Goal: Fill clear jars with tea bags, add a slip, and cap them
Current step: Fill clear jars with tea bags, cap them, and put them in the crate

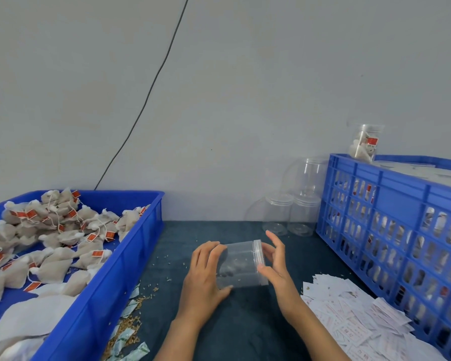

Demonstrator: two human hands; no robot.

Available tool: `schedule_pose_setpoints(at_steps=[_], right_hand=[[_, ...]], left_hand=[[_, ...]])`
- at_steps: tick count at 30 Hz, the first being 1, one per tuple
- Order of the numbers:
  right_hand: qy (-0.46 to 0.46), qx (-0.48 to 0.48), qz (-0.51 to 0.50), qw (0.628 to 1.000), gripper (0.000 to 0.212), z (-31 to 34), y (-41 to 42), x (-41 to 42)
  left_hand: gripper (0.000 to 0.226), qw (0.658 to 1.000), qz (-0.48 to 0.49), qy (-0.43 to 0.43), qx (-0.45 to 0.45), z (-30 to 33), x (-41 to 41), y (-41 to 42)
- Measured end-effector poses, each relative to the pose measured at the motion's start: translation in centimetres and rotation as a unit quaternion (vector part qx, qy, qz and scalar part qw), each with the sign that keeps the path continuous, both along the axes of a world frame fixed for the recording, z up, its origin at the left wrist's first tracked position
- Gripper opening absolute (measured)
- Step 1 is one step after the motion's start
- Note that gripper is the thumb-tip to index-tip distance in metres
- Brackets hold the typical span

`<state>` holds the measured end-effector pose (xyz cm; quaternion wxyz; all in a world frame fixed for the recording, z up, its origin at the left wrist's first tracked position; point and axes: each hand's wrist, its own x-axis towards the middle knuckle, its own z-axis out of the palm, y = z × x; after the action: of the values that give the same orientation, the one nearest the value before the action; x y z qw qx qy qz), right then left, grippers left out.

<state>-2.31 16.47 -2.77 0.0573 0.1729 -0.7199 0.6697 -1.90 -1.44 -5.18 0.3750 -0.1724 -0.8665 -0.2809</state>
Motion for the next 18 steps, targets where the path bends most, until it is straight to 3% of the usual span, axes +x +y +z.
schedule_pose_setpoints(at_steps=[3,5,8,12,18], right_hand=[[-0.025,-0.039,-0.008,0.999,0.063,0.3,-0.3,-0.1],[-0.036,-0.018,-0.026,0.999,0.068,0.3,-0.4,-0.3],[-0.031,-0.005,-0.026,0.999,0.056,0.3,0.1,-0.3],[0.012,0.01,0.011,1.0,0.069,0.5,0.8,-0.1],[-0.013,-0.01,-0.007,1.0,0.065,0.2,-0.1,0.2]], left_hand=[[0.092,1.0,0.003,0.0,-0.006,-0.1,-0.1,0.0],[0.093,1.0,0.004,0.0,-0.01,-0.1,-0.1,0.0],[0.093,1.0,0.009,-0.004,-0.008,-0.2,-0.1,-0.2],[0.094,1.0,0.015,-0.008,0.001,-0.1,-0.1,-0.1],[0.094,1.0,0.011,-0.012,-0.001,-0.2,0.1,-0.2]])
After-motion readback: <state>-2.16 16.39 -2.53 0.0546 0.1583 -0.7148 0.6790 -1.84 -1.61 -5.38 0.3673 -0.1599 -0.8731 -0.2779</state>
